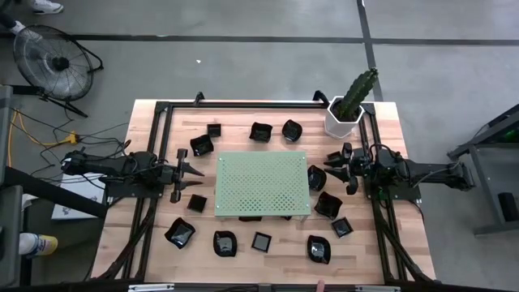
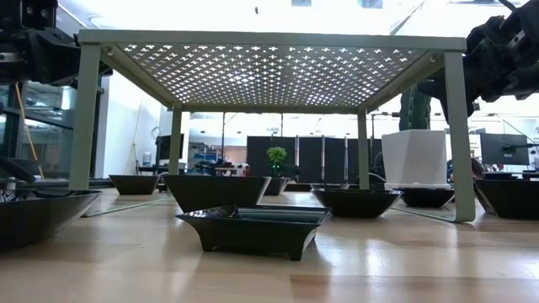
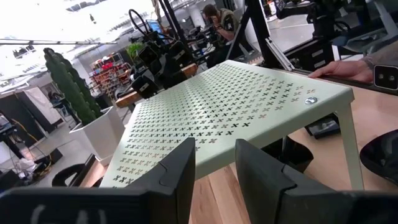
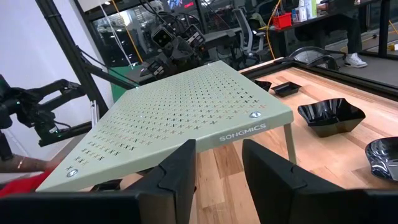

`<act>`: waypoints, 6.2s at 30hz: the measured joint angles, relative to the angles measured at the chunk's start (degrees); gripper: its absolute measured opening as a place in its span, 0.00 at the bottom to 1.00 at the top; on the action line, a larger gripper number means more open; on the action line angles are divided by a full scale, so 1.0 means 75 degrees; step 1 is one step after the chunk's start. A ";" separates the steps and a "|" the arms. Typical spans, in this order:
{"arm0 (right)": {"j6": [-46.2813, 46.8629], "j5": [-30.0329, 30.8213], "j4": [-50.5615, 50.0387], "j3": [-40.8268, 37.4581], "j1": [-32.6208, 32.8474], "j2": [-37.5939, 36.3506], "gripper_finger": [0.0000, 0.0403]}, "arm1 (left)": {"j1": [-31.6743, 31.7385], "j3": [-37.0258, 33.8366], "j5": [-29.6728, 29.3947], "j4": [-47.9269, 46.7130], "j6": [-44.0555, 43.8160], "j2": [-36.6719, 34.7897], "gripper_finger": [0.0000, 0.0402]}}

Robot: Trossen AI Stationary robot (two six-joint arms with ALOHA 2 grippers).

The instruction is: Pick & Place Mini shaped plates

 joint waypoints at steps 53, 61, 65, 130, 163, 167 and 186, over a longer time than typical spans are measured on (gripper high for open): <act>0.0956 0.2041 0.0823 0.0426 -0.0006 0.0179 0.31 | -0.0001 0.0000 -0.0001 0.0000 0.0000 -0.0001 0.28; 0.0104 0.3157 -0.0461 0.2472 -0.0003 0.1828 0.31 | -0.0001 0.0000 0.0000 0.0001 0.0000 -0.0001 0.28; -0.0496 0.3566 -0.1095 0.3791 -0.0019 0.3125 0.31 | 0.0000 0.0000 0.0001 0.0000 0.0000 0.0000 0.28; -0.3085 -0.0507 -0.7592 1.1908 -0.5203 1.3656 0.31 | -0.0002 0.0000 -0.0001 0.0001 0.0000 -0.0001 0.28; -0.0055 -0.0952 -0.6849 1.0956 -0.5174 1.3870 0.59 | 0.0001 0.0000 -0.0001 -0.0001 0.0000 -0.0001 0.28; -0.0056 -0.0947 -0.6739 1.0951 -0.5242 1.4167 0.59 | 0.0001 0.0000 -0.0001 0.0001 0.0000 -0.0001 0.28; 0.0066 -0.1029 -0.6678 1.0940 -0.5251 1.4832 0.55 | -0.0001 0.0000 0.0000 0.0000 0.0000 0.0000 0.28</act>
